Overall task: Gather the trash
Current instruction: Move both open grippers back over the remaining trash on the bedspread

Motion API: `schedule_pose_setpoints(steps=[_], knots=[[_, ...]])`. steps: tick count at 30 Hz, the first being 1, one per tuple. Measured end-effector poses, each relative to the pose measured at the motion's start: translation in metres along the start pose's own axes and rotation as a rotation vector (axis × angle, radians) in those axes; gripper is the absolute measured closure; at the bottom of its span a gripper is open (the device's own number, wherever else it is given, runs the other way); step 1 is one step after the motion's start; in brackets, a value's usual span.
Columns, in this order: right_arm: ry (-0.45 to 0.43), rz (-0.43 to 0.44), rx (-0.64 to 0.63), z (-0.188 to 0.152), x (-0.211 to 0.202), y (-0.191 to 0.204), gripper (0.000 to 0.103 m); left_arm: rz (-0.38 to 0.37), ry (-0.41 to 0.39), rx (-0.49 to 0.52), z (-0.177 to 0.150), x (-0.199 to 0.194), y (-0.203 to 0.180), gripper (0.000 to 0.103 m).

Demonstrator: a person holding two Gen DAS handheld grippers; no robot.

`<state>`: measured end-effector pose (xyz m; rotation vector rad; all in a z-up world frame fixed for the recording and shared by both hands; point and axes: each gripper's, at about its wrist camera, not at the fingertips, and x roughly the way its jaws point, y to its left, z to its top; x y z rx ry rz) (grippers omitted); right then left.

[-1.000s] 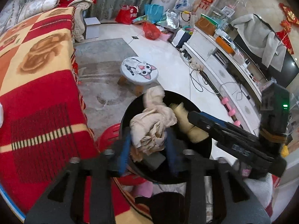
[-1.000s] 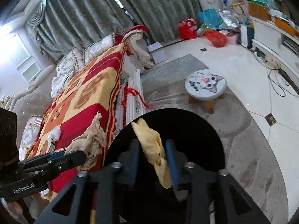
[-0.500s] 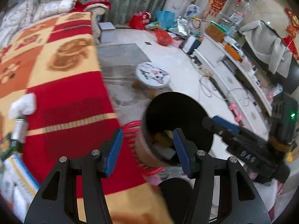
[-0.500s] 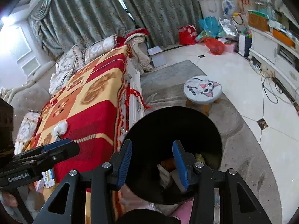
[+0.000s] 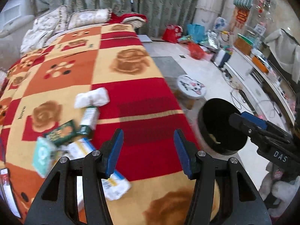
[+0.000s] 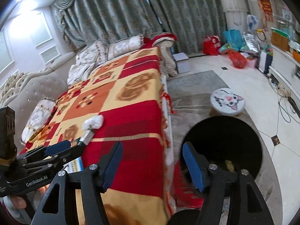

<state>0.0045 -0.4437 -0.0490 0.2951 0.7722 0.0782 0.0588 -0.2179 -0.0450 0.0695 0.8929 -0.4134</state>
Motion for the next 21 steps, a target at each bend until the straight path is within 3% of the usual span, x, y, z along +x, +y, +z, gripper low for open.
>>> schedule_pose_setpoints(steps=[10, 21], knots=[[0.050, 0.050, -0.104, -0.011, 0.023, 0.068, 0.039, 0.117, -0.030, -0.068, -0.017, -0.020, 0.065, 0.049], [0.123, 0.121, -0.192, -0.030, 0.049, 0.122, 0.038, 0.164, -0.029, -0.127, -0.033, -0.036, 0.119, 0.049]])
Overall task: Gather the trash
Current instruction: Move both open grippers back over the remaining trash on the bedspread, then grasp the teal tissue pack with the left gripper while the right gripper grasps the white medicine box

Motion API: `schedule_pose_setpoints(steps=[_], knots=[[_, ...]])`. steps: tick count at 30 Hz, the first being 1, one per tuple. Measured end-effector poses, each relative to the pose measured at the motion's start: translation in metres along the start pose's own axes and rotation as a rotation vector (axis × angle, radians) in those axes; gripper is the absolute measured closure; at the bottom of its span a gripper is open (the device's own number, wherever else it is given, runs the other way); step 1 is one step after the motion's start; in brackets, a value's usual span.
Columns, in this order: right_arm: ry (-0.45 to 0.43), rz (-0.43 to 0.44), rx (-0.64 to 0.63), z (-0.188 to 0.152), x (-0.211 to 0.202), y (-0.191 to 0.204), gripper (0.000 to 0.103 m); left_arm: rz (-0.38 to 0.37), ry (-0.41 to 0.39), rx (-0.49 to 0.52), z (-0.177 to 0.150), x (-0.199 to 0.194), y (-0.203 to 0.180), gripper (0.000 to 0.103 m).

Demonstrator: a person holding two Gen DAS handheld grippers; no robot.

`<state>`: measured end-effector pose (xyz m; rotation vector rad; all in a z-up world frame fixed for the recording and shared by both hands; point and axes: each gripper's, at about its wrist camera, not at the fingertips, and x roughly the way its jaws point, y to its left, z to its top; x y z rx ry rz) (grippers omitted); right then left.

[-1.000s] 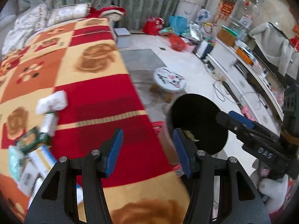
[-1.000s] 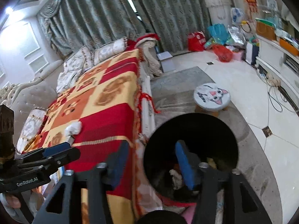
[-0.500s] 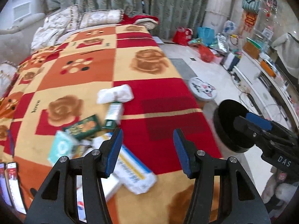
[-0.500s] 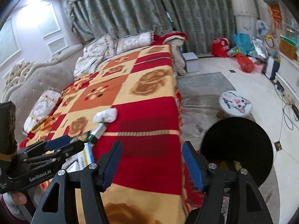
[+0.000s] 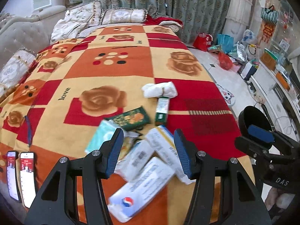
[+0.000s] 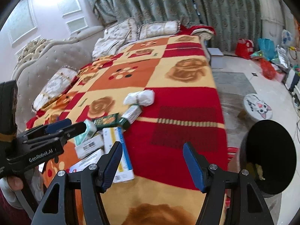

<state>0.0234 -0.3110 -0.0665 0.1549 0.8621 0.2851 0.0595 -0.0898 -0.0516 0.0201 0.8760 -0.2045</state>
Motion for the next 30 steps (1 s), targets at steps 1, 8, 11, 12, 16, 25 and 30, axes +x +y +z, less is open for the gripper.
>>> schedule_pose_setpoints(steps=[1, 8, 11, 12, 16, 25, 30], knots=[[0.010, 0.008, -0.007, -0.001, 0.003, 0.004, 0.037, 0.000, 0.003, -0.006, -0.001, 0.000, 0.005, 0.049], [0.070, 0.068, -0.043, -0.007, 0.029, 0.026, 0.034, 0.010, 0.023, -0.032, -0.012, -0.003, 0.047, 0.049], [0.105, 0.082, -0.061, -0.008, 0.046, 0.033, 0.034, 0.001, 0.051, -0.046, -0.019, 0.000, 0.064, 0.048], [0.113, 0.085, -0.065, -0.007, 0.050, 0.035, 0.034, 0.000, 0.059, -0.051, -0.021, 0.001, 0.068, 0.048], [0.162, 0.097, -0.083, -0.008, 0.078, 0.044, 0.034, -0.014, 0.099, -0.081, -0.031, 0.008, 0.078, 0.048], [0.206, 0.164, -0.035, -0.011, 0.117, 0.043, 0.056, -0.039, 0.121, -0.099, -0.032, 0.015, 0.081, 0.048], [0.177, 0.127, -0.078, -0.010, 0.104, 0.044, 0.056, -0.031, 0.144, -0.096, -0.029, 0.033, 0.084, 0.048]])
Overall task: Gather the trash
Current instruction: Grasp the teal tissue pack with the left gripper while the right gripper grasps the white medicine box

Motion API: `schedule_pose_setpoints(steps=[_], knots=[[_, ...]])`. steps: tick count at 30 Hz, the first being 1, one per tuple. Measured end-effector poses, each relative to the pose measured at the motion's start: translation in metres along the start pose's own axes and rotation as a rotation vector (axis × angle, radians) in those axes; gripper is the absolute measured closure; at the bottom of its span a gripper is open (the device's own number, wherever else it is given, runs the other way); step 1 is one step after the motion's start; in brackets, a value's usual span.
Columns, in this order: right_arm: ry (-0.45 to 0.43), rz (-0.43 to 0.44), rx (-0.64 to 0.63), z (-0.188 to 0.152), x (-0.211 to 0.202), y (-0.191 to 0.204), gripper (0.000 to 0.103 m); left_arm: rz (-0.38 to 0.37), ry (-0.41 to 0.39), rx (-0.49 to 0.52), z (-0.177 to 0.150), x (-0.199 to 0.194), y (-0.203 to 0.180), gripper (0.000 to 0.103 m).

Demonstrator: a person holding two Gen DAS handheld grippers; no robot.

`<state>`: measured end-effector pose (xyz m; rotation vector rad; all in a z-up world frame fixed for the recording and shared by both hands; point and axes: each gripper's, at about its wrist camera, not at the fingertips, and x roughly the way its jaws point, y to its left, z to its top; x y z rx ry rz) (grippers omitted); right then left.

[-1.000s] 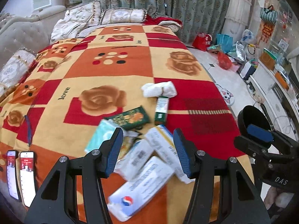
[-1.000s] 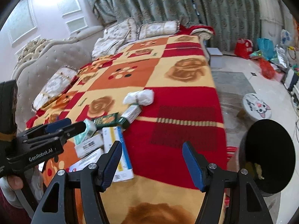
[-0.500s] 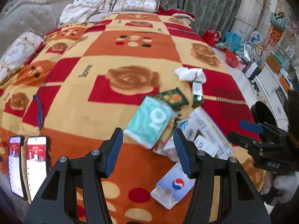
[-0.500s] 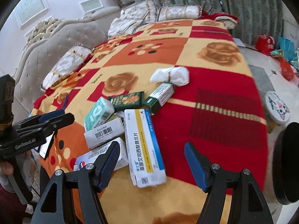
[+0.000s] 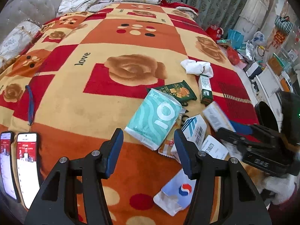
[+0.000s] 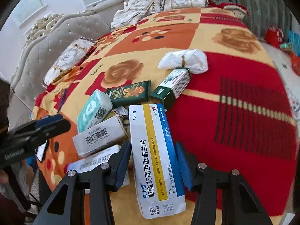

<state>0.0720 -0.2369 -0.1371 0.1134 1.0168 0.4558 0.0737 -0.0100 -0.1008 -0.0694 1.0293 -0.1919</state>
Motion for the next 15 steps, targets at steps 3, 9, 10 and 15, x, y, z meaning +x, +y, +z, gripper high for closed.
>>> schedule_pose_setpoints(steps=[3, 9, 10, 15], knots=[[-0.023, -0.034, -0.014, 0.000, -0.014, -0.003, 0.056, -0.015, 0.001, 0.023, 0.003, 0.008, -0.002, 0.048], [-0.017, -0.089, -0.028, -0.006, -0.021, -0.009, 0.056, 0.016, 0.017, 0.064, 0.012, 0.032, -0.007, 0.048], [-0.016, -0.097, -0.032, -0.008, -0.022, -0.010, 0.056, 0.030, 0.017, 0.070, 0.013, 0.036, -0.007, 0.047], [0.008, -0.121, -0.035, -0.015, -0.013, -0.014, 0.056, 0.024, 0.026, 0.072, 0.019, 0.047, -0.007, 0.044]])
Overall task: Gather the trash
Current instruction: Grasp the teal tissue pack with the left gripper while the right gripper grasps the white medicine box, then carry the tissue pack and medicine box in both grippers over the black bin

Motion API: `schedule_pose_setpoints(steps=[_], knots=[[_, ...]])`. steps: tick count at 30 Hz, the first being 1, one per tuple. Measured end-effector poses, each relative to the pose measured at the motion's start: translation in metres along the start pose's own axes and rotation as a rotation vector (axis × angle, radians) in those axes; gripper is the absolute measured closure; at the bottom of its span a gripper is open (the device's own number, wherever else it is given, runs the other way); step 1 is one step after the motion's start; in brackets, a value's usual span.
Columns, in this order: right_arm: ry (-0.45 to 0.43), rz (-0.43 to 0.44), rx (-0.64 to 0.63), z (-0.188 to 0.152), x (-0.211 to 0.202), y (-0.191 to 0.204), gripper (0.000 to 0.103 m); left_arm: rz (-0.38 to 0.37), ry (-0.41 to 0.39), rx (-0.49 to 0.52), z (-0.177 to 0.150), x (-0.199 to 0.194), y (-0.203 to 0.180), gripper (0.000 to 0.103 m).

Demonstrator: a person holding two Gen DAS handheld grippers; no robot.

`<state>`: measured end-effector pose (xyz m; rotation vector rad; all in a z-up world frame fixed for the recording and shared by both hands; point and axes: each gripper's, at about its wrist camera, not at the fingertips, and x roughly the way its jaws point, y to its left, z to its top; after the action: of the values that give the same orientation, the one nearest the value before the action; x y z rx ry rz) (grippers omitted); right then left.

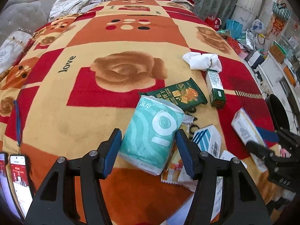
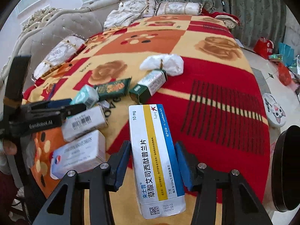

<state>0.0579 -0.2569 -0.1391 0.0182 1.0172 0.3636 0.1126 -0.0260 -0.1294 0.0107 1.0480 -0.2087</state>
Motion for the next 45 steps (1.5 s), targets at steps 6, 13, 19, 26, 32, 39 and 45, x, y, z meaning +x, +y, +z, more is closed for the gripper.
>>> schedule_pose_setpoints(steps=[6, 13, 19, 26, 32, 39, 45], knots=[[0.001, -0.011, -0.017, -0.006, 0.008, 0.002, 0.056, -0.056, 0.008, -0.044, 0.000, 0.002, 0.007, 0.051], [-0.061, 0.001, -0.027, -0.004, -0.013, 0.003, 0.061, -0.080, -0.051, -0.064, 0.003, -0.031, 0.003, 0.061], [-0.101, 0.022, 0.004, 0.001, -0.031, -0.002, 0.061, -0.089, -0.101, -0.027, 0.013, -0.060, -0.020, 0.061], [-0.158, 0.002, 0.015, 0.005, -0.059, -0.011, 0.061, -0.111, -0.124, 0.016, 0.017, -0.072, -0.057, 0.061], [-0.194, -0.018, 0.042, 0.003, -0.077, -0.025, 0.061, -0.131, -0.125, 0.052, 0.019, -0.074, -0.090, 0.061], [-0.222, -0.047, 0.087, -0.002, -0.096, -0.050, 0.061, -0.164, -0.120, 0.095, 0.022, -0.071, -0.130, 0.061], [-0.246, -0.076, 0.133, -0.008, -0.113, -0.075, 0.061, -0.190, -0.112, 0.135, 0.024, -0.068, -0.162, 0.061]])
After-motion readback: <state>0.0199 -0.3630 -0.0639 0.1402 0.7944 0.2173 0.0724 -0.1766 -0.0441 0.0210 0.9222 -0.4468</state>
